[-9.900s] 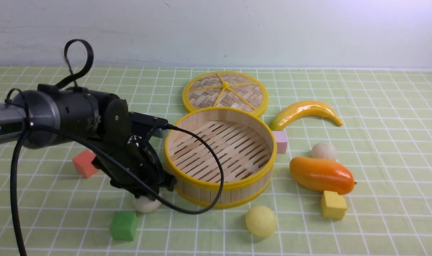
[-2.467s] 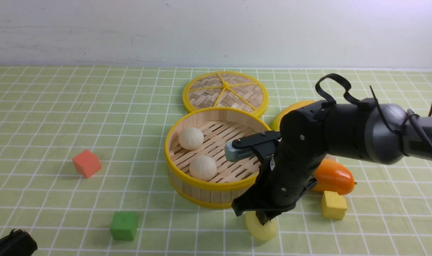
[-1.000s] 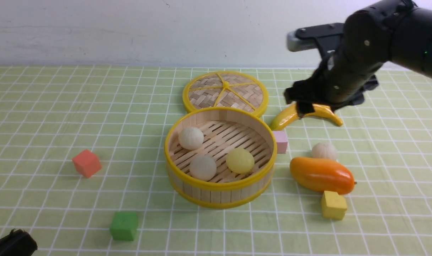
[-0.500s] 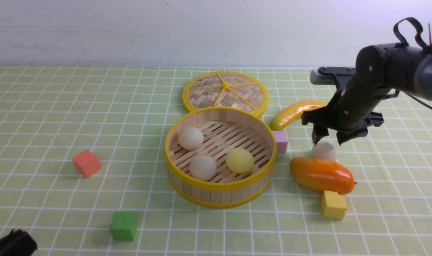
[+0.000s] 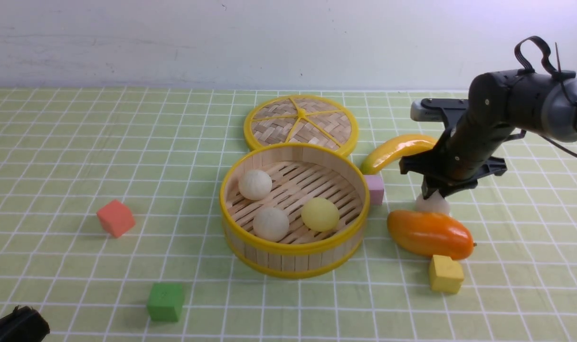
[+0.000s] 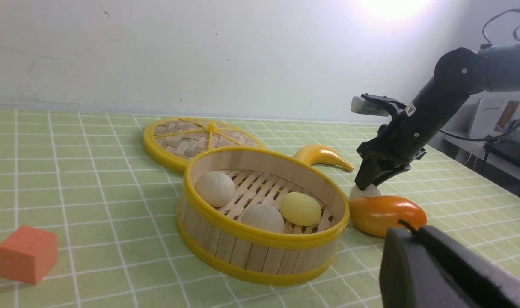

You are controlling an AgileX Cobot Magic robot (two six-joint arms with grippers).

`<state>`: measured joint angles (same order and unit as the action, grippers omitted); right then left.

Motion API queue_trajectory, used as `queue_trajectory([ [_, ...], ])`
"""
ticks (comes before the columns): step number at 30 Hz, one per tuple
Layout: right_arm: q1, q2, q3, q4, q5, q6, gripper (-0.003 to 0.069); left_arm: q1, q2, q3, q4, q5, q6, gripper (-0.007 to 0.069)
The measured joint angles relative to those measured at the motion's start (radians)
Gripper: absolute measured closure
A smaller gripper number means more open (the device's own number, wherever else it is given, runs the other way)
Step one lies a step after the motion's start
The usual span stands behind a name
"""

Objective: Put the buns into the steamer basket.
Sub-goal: Use the right arm to grab a steamed stuffed bun, then use the right arm to put the steamed stuffed bun into the steamer

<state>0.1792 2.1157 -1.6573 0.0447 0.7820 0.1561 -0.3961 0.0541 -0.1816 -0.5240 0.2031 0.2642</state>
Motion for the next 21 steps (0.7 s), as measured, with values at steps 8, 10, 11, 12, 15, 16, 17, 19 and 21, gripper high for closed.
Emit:
queue_trajectory([
  [8, 0.001, -0.029, 0.0, 0.0, 0.033, -0.049, 0.0648, 0.0, 0.0, 0.0, 0.0, 0.0, 0.0, 0.062],
  [10, 0.009, -0.063, 0.0, 0.01, 0.04, -0.053, 0.0648, 0.0, 0.0, 0.0, 0.0, 0.0, 0.0, 0.062],
  [11, 0.017, -0.087, 0.0, 0.025, 0.037, -0.063, 0.0648, 0.0, 0.0, 0.0, 0.0, -0.003, 0.0, 0.062],
  [12, 0.03, -0.113, 0.0, 0.05, 0.025, -0.079, 0.0648, 0.0, 0.0, 0.0, 0.0, -0.006, 0.0, 0.0619],
  [15, 0.101, -0.171, -0.003, 0.169, -0.046, -0.168, 0.0648, 0.0, 0.0, 0.0, 0.0, -0.012, 0.0, 0.0615],
  [16, 0.127, -0.172, -0.008, 0.213, -0.075, -0.201, 0.0648, 0.0, 0.0, 0.0, 0.0, -0.014, 0.0, 0.0614],
  [17, 0.154, -0.167, -0.013, 0.252, -0.105, -0.231, 0.0648, 0.0, 0.0, 0.0, 0.0, -0.015, 0.0, 0.0614],
  [19, 0.187, -0.147, -0.021, 0.296, -0.146, -0.261, 0.0645, 0.0, 0.0, 0.0, 0.0, -0.016, 0.0, 0.0612],
  [21, 0.229, -0.095, -0.033, 0.336, -0.213, -0.283, 0.0642, 0.0, 0.0, 0.0, 0.0, -0.016, 0.0, 0.0608],
])
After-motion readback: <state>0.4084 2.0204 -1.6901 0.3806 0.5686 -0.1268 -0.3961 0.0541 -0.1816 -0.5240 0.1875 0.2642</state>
